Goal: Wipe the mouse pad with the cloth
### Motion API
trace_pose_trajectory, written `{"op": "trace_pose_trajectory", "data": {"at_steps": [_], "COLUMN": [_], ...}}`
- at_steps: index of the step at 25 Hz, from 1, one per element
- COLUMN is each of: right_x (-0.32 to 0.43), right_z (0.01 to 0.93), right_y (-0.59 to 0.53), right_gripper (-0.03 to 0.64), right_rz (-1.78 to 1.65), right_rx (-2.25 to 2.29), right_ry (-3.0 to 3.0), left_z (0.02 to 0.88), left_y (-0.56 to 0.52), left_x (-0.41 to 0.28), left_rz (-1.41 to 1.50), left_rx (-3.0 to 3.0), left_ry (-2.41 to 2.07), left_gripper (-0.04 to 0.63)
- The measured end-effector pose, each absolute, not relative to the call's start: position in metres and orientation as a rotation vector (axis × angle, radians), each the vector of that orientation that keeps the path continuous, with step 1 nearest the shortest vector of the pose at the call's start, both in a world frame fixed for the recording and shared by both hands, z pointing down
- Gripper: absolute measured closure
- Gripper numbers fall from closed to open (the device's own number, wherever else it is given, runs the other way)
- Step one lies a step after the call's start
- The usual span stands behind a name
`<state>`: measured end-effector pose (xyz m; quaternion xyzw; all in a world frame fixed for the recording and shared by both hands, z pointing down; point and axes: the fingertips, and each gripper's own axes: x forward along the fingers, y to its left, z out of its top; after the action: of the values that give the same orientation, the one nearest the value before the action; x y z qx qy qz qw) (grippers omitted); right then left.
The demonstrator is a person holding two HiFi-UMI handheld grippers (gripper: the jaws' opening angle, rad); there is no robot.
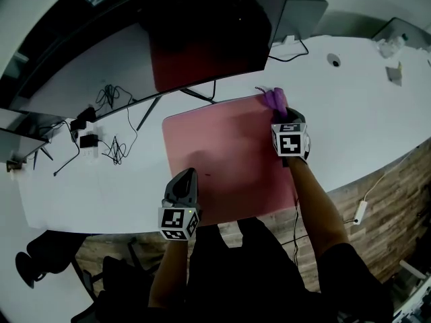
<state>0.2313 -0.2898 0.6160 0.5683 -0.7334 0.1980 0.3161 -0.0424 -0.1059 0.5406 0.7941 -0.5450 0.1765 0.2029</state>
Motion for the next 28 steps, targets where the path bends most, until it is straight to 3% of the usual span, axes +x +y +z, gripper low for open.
{"op": "trace_pose_trajectory", "data": {"at_steps": [10,28], "right_x": [0.231,0.032], "right_z": [0.580,0.552], "right_y": [-0.268,-0.164], "right_gripper": [0.503,0.503], "right_rz": [0.471,0.503], "right_rx": [1.587,1.272], "right_ry": [-2.017,-2.266], "left_z": [0.543,0.483], "left_y": [-0.084,-0.047], "left_x": [-0.069,-0.141], "left_rz": [0.459,0.230], "left_rx": [2.200,2.209], "left_ry": [-1.525,-1.567], "left_gripper": [0.572,0.572]}}
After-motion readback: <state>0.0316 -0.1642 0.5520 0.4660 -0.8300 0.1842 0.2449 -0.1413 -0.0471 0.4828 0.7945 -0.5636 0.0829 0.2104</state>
